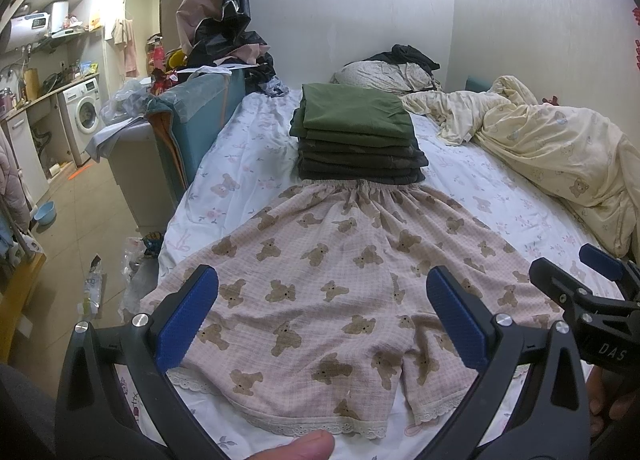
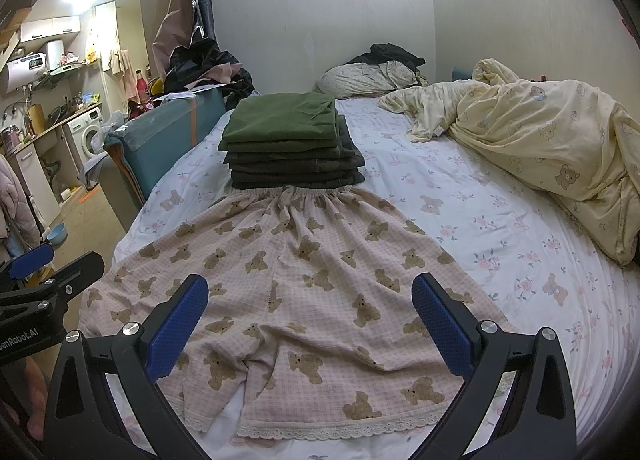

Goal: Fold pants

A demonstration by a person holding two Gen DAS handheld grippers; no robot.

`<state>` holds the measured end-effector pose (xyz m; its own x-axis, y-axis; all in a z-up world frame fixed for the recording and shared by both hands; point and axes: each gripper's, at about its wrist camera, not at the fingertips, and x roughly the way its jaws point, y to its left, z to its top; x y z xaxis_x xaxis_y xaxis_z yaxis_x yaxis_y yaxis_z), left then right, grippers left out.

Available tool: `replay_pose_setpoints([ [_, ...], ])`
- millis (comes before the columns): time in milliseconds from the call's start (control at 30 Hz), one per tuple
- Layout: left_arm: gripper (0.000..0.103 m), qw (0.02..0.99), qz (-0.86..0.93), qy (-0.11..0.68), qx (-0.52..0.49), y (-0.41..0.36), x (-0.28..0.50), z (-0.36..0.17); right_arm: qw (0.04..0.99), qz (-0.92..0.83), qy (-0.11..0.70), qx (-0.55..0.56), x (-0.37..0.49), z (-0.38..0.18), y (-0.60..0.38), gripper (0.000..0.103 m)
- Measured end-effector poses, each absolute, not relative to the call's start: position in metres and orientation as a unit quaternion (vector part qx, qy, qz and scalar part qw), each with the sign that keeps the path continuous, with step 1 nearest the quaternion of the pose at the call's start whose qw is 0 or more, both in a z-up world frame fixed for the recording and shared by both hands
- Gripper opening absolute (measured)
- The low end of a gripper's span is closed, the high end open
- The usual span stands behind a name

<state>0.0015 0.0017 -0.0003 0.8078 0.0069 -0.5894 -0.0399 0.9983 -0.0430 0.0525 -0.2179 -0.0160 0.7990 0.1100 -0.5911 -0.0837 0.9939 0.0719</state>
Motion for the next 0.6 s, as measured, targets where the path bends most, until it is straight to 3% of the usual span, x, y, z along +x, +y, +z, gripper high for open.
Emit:
replay_pose_setpoints([
  [600, 0.103, 0.950, 0.012, 0.311, -0.027, 0.0054, 0.0054, 0.0026, 0.947, 0.048, 0.316, 0.020, 0.0573, -0.0181, -0.2177, 0.103],
])
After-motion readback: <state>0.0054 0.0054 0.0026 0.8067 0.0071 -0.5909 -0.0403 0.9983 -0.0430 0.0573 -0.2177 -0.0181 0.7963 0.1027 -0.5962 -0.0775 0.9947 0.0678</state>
